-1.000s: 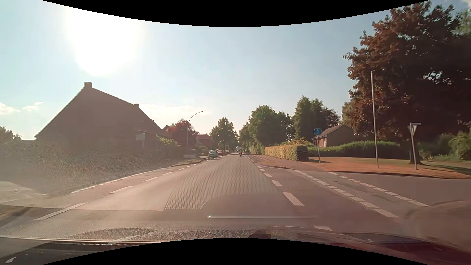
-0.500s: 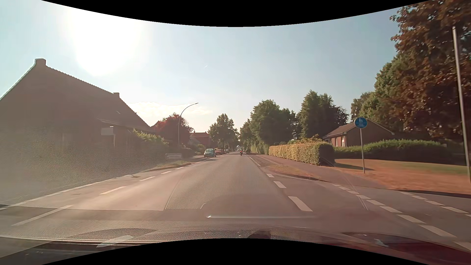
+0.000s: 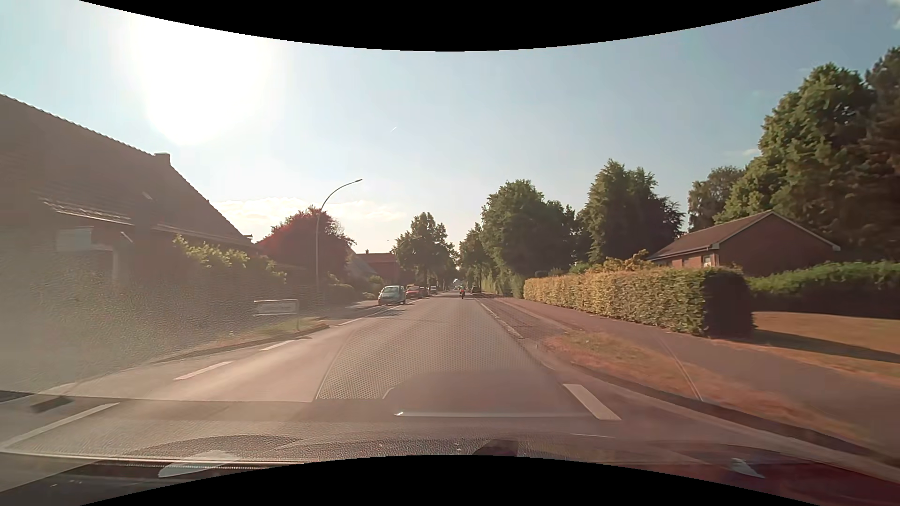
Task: Follow the waypoints while adhering to traffic rules and regulations
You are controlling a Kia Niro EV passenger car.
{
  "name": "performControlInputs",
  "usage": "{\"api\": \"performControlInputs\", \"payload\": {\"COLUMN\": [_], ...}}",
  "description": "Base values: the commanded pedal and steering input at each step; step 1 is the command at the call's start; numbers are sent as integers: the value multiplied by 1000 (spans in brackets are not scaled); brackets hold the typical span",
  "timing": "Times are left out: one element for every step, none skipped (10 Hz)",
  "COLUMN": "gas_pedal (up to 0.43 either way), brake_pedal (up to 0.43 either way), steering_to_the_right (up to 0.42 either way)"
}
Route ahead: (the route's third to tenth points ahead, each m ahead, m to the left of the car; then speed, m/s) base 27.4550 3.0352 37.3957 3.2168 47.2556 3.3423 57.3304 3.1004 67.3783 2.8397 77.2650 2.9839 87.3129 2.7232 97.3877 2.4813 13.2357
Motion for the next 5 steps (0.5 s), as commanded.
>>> {"api": "performControlInputs", "payload": {"gas_pedal": [189,189,189,189,189], "brake_pedal": [0,0,0,0,0], "steering_to_the_right": [-4,-4,-4,-4,-4]}}
